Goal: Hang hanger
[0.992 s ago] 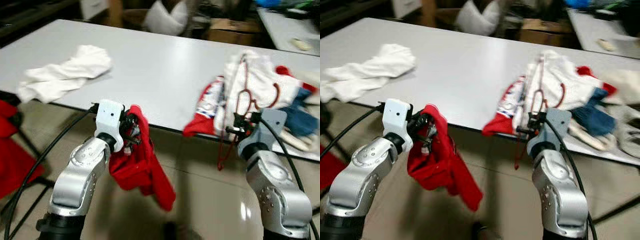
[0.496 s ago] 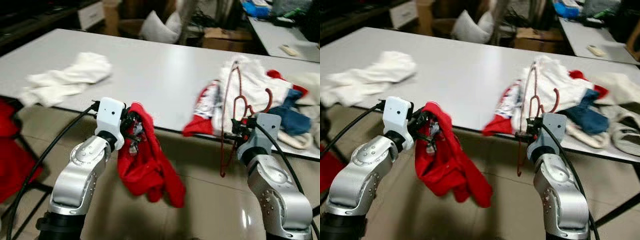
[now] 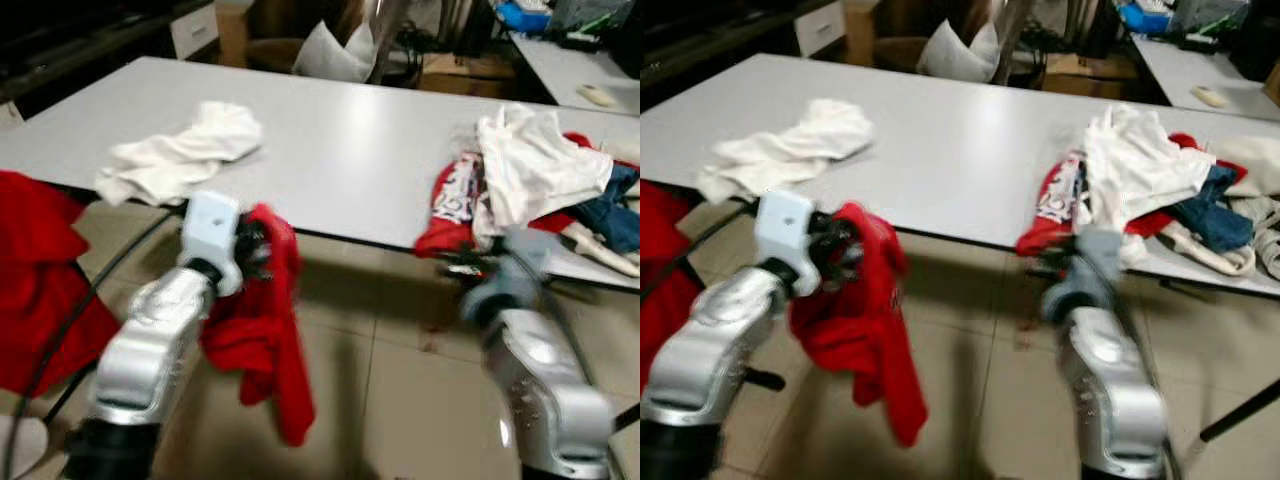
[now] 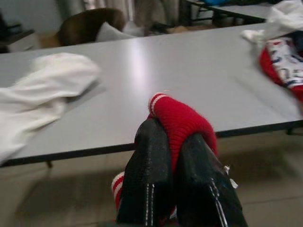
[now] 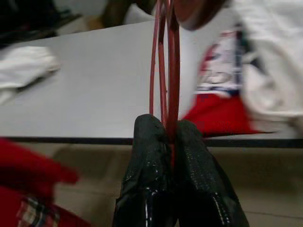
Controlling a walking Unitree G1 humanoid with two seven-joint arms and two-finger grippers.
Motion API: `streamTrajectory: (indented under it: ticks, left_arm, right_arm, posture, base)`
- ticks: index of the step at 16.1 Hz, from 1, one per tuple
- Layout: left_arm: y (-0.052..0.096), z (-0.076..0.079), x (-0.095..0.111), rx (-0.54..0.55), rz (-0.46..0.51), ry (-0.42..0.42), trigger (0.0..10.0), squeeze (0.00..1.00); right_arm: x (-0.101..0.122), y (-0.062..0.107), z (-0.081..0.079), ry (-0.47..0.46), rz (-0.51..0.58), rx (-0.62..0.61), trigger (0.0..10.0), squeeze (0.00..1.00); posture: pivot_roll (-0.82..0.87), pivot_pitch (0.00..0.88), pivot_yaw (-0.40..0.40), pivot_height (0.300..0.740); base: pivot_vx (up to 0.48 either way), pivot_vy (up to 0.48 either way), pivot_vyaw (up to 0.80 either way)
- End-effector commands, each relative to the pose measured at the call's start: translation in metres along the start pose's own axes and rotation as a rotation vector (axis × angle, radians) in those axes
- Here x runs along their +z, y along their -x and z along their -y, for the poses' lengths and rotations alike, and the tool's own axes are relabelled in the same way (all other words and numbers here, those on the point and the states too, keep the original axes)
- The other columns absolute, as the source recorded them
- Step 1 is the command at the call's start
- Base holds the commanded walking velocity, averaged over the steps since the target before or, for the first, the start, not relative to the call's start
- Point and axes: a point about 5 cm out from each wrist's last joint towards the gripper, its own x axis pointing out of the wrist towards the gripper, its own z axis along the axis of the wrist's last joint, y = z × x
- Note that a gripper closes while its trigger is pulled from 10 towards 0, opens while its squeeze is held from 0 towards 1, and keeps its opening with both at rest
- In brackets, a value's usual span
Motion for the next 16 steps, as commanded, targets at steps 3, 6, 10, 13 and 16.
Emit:
streamTrajectory:
  ticks: [3,6,10,13,16]
  left_arm:
    - [-0.0024,0.0048,0.0106,-0.023,0.045,-0.007,10.0,0.00]
    - [-0.0023,0.0042,0.0105,-0.025,0.043,-0.010,10.0,0.00]
    - [-0.0026,0.0051,0.0086,-0.035,0.037,-0.014,10.0,0.00]
    - [-0.0018,0.0028,0.0068,-0.021,0.025,0.012,10.0,0.00]
    - [-0.0026,0.0033,0.0106,-0.007,0.063,0.011,10.0,0.00]
  right_arm:
    - [0.0023,-0.0011,0.0079,-0.005,0.003,-0.029,10.0,0.00]
    - [0.0012,-0.0007,0.0074,-0.013,0.000,-0.030,10.0,0.00]
    - [0.0010,-0.0004,0.0126,0.011,-0.002,-0.083,10.0,0.00]
    - [-0.0010,0.0000,0.0165,-0.003,-0.004,-0.110,10.0,0.00]
    - [0.0023,-0.0020,0.0156,0.045,0.010,-0.087,10.0,0.00]
  posture:
    - [-0.08,0.016,0.014,0.740]
    - [-0.08,0.019,0.017,0.740]
    - [-0.09,0.024,0.026,0.740]
    - [-0.09,0.024,0.028,0.740]
    - [-0.09,0.019,0.028,0.740]
  base:
    - [0.000,0.377,-0.46]
    - [0.000,0.380,-0.78]
    - [0.000,0.379,-0.75]
    - [0.000,0.126,-0.65]
    - [0.000,0.000,-0.63]
